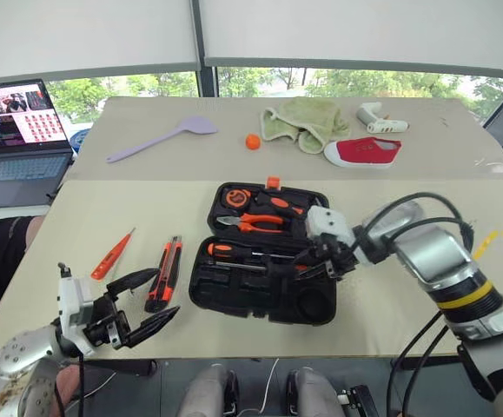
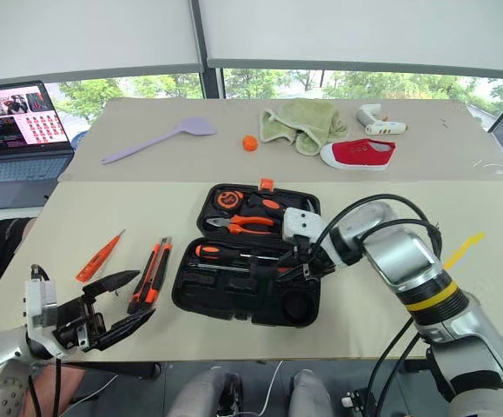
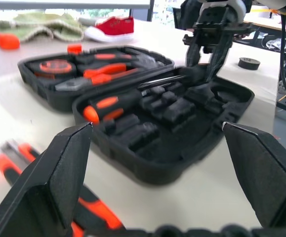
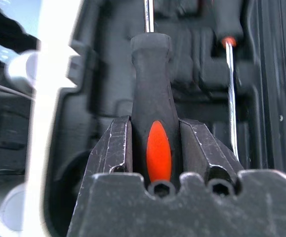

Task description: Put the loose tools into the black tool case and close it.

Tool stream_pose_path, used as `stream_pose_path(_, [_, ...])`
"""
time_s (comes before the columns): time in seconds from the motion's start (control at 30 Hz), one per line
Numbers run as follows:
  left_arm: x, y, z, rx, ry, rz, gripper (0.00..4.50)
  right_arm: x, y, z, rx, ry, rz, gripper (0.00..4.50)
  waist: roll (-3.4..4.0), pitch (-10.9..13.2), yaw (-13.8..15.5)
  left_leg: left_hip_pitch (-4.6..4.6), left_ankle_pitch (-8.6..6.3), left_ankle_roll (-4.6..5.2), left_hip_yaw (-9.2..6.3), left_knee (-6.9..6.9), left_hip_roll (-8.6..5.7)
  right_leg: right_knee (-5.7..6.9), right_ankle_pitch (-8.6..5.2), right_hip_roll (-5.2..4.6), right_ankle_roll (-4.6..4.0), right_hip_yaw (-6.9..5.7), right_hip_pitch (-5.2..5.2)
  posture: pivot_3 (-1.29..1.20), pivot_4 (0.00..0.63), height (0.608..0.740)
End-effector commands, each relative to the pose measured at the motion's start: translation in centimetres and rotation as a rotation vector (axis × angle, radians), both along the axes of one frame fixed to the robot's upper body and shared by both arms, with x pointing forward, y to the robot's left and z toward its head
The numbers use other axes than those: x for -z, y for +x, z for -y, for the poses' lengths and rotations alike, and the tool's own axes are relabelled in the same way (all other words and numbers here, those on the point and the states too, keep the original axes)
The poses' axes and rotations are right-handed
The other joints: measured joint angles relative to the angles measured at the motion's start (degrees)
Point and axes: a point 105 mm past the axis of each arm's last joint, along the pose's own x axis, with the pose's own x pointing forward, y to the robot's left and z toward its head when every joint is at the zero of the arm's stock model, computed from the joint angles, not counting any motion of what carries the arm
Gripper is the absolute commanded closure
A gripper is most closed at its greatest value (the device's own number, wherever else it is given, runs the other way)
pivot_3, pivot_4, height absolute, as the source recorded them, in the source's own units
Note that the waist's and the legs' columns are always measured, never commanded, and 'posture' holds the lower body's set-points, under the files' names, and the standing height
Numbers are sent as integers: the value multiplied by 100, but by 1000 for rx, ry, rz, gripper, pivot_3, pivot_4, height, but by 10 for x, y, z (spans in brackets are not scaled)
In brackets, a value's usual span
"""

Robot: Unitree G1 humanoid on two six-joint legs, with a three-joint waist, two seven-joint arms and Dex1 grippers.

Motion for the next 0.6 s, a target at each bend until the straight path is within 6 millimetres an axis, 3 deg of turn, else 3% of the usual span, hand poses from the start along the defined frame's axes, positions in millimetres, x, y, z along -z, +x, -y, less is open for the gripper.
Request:
stream_pose_path(0.03, [-8,-3,5,10,17,53,0,-2,10,1,44,-77,78,3465,-2,-1,-19,1,0,0,1,0,1,1,0,9,0,0,0,0,150,740])
stream_pose_path(0.6, [-8,3,17,15,19,65,0,1,18,13,74,-168,92,3465,-25,-8,-33,3,26,33,4,0,4,7,-2,33,-2,-7,9,0,150,740])
